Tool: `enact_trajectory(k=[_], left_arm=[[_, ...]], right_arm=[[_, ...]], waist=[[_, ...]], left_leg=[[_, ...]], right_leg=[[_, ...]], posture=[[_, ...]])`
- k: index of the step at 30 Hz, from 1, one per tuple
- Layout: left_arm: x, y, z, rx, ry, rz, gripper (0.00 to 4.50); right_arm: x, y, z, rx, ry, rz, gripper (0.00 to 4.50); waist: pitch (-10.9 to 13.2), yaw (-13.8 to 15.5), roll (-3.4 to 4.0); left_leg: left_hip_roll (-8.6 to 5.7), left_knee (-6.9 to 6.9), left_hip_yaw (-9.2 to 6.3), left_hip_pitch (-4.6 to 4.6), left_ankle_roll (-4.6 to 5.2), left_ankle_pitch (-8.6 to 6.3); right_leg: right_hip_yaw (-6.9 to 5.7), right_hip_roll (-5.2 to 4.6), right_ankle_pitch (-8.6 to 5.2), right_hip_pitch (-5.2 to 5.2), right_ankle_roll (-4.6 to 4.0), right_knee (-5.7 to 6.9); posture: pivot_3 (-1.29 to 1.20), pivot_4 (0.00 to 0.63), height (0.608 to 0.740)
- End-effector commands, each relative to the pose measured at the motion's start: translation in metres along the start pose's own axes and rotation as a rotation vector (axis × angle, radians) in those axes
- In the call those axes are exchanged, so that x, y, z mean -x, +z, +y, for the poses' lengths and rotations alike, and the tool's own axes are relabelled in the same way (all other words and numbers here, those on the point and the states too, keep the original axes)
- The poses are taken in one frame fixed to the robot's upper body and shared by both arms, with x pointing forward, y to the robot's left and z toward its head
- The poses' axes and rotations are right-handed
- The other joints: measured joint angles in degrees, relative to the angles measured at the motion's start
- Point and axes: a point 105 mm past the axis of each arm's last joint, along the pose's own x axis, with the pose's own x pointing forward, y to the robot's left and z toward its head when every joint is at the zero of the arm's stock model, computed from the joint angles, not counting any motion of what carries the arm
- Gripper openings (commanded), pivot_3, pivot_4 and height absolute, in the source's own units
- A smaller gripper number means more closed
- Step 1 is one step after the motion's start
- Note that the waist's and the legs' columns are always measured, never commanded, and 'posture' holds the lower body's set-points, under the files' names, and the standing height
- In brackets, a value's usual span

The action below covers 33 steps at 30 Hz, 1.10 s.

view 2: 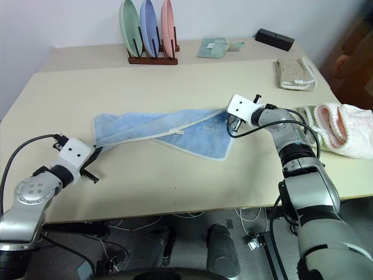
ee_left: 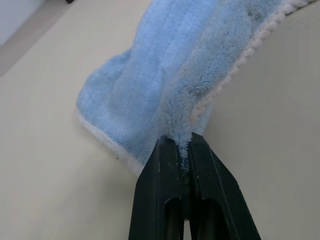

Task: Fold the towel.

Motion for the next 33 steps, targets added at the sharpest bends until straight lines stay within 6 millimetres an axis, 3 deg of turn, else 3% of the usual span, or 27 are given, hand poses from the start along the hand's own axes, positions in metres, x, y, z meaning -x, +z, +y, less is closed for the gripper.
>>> enact_trajectory(k=[1,2,5,7,9,11,16,19,24,30,33], left_arm=[[-0.01,0.028,0.04,-0.011,0.115,-0.105,0.0],[-0.013,0.032,0.047,-0.017,0.133,-0.121,0.0],[-0.027,0.095,0.131,-0.019,0.42,-0.312,0.0],[-0.022,0.128,0.167,0.021,0.523,-0.42,0.0],[-0.018,0.145,0.182,0.027,0.533,-0.475,0.0],[-0.014,0.15,0.184,-0.023,0.506,-0.483,0.0],[-0.001,0.114,0.155,-0.082,0.342,-0.396,0.0],[0.015,0.074,0.117,-0.062,0.187,-0.285,0.0],[0.05,0.03,0.067,0.006,-0.018,-0.107,0.0],[0.089,-0.003,0.031,0.093,-0.219,0.099,0.0],[0.094,-0.004,0.024,0.106,-0.264,0.123,0.0]], right_arm=[[0.018,0.036,-0.072,0.104,-0.227,-0.061,0.03],[0.02,0.039,-0.079,0.113,-0.255,-0.061,0.03],[0.044,0.08,-0.141,0.197,-0.483,-0.109,0.03],[0.056,0.102,-0.163,0.22,-0.566,-0.157,0.03],[0.061,0.116,-0.169,0.229,-0.58,-0.201,0.03],[0.062,0.125,-0.166,0.236,-0.539,-0.25,0.03],[0.055,0.116,-0.118,0.212,-0.273,-0.335,0.03],[0.054,0.096,-0.069,0.163,-0.065,-0.326,0.03],[0.081,0.073,-0.004,0.048,0.244,-0.247,0.03],[0.13,0.064,0.039,-0.094,0.548,-0.129,0.03],[0.132,0.063,0.036,-0.119,0.527,-0.116,0.03]], waist=[[0.2,0.3,0.16],[0.2,0.1,0.16],[0.3,0.4,0.08],[0.4,0.1,-0.1],[0.3,-0.6,-0.13],[0.2,-1.6,-0.07],[0.3,-3.3,-0.04],[0.3,-3.4,-0.05],[0.4,-1.9,-0.02],[0.3,0.0,-0.05],[0.3,0.4,-0.06]], left_leg=[[-0.06,0.02,-0.03,-0.05,-0.05,0.03],[-0.16,0.03,-0.03,-0.06,-0.09,0.05],[-0.19,0.0,-0.11,-0.08,-0.18,0.11],[-0.17,0.03,-0.27,-0.23,-0.34,0.2],[-0.16,-0.01,-0.18,-0.25,-0.57,0.33],[-0.16,-0.16,0.0,-0.08,-0.45,0.09],[-0.16,-0.12,0.68,-0.03,0.02,-0.27],[-0.05,0.08,0.78,-0.22,0.08,-0.3],[0.16,0.1,0.89,-0.25,0.38,-0.48],[0.3,0.23,0.99,0.03,0.4,-0.5],[0.38,0.35,1.16,0.11,0.41,-0.52]], right_leg=[[0.0,0.0,0.02,-0.04,-0.02,0.02],[0.0,0.0,0.05,-0.06,-0.02,0.04],[-0.03,0.02,0.08,-0.11,-0.04,0.06],[-0.12,0.12,0.16,-0.22,-0.11,0.07],[-0.02,0.11,0.21,-0.28,-0.05,0.01],[0.01,0.0,0.15,-0.22,0.04,-0.03],[0.01,-0.31,0.1,-0.34,0.14,-0.05],[0.07,-0.32,0.16,-0.56,0.24,0.0],[0.16,-0.25,0.18,-0.73,0.2,0.08],[0.15,-0.18,0.19,-0.31,0.08,-0.03],[0.07,-0.17,0.1,-0.14,-0.08,-0.1]], posture=[[0.0,0.15,0.74],[0.0,0.15,0.74],[0.0,0.15,0.74],[0.0,0.15,0.74],[0.0,0.15,0.74],[0.0,0.15,0.74],[0.0,0.15,0.74],[0.0,0.15,0.74],[0.0,0.15,0.74],[0.0,0.15,0.74],[0.0,0.15,0.74]])
